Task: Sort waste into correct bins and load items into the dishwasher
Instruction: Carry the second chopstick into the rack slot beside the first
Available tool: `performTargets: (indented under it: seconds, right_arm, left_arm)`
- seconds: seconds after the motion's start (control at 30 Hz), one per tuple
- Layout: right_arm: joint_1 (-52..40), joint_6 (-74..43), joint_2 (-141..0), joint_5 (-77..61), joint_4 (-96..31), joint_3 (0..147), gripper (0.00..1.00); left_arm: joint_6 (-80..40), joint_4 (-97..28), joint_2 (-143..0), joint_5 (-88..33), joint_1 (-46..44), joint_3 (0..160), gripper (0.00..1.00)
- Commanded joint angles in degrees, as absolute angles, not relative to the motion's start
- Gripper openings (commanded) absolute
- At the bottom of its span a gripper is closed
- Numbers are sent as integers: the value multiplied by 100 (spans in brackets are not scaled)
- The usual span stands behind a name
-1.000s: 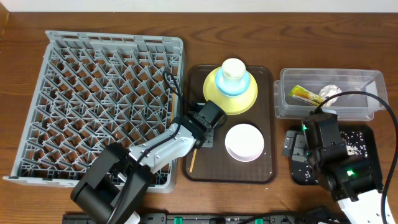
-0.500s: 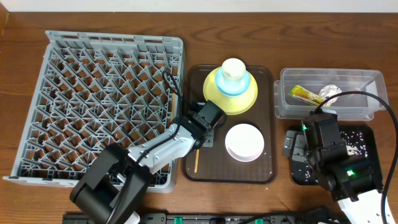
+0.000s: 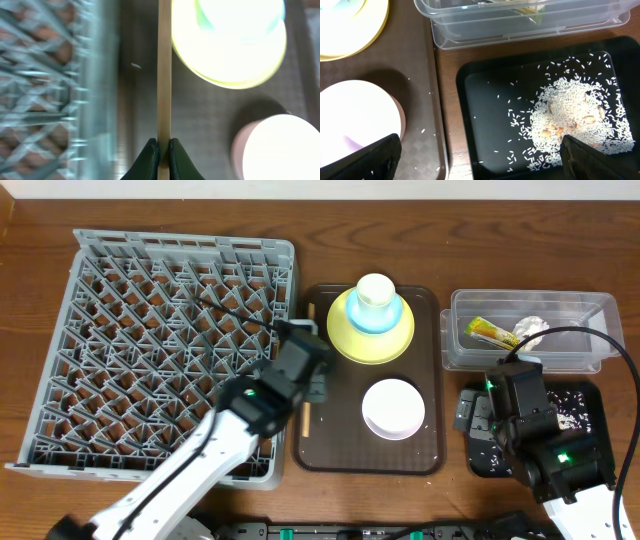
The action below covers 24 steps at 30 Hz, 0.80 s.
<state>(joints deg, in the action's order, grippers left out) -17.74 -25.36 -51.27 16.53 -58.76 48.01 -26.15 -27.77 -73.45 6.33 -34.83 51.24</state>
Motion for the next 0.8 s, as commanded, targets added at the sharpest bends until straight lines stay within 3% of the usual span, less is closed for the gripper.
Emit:
performTargets:
  seconds: [0.0, 0.27, 0.77]
  right_arm:
    - [-1726, -2521, -5137, 1712, -5876, 4864, 99]
    - [-1726, -2521, -5137, 1712, -5876, 4864, 99]
    - [-1726, -2521, -5137, 1712, -5876, 4864, 99]
  left_arm:
    - [-1957, -2943, -7133, 996, -3111, 5166, 8]
    - [-1385, -3103, -7157, 991, -2484, 5166, 7]
    - [-965, -3098, -7762, 991, -2453, 5162, 8]
